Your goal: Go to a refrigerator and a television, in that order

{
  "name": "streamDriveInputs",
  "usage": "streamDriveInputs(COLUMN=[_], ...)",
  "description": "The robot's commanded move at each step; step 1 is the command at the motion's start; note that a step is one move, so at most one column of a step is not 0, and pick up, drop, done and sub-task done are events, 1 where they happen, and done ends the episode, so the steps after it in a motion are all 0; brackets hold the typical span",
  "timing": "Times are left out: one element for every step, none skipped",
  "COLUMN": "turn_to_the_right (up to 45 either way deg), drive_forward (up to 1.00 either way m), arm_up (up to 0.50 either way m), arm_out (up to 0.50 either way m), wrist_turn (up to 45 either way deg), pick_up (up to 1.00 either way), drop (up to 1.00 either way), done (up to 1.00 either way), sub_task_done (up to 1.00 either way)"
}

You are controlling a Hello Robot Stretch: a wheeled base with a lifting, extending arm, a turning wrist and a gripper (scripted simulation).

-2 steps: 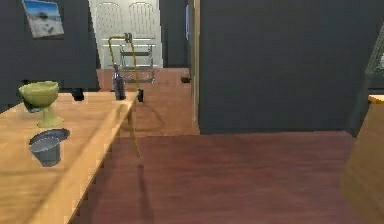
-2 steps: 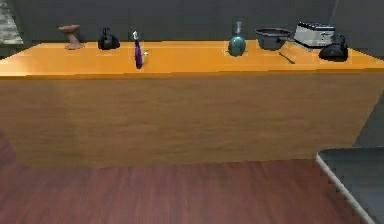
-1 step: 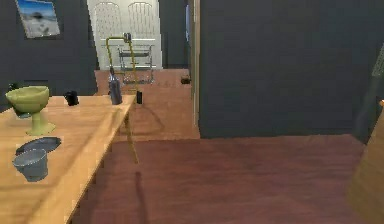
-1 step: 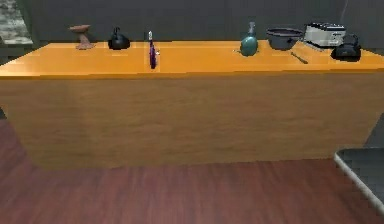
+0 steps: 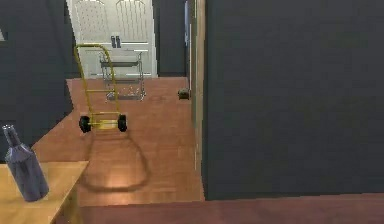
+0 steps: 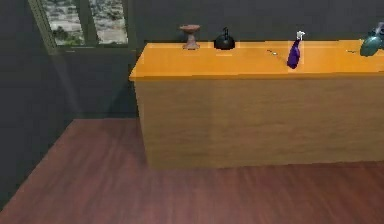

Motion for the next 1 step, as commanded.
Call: streamDriveInputs(turn_to_the_right=[-3.0], drive_forward=[0.0], arm_up=[0.0], arm_out=[0.0], wrist_turn=[0.0], pick_up=[0.0], drop=[0.0], done=[0.0], sub_task_done=[0.0])
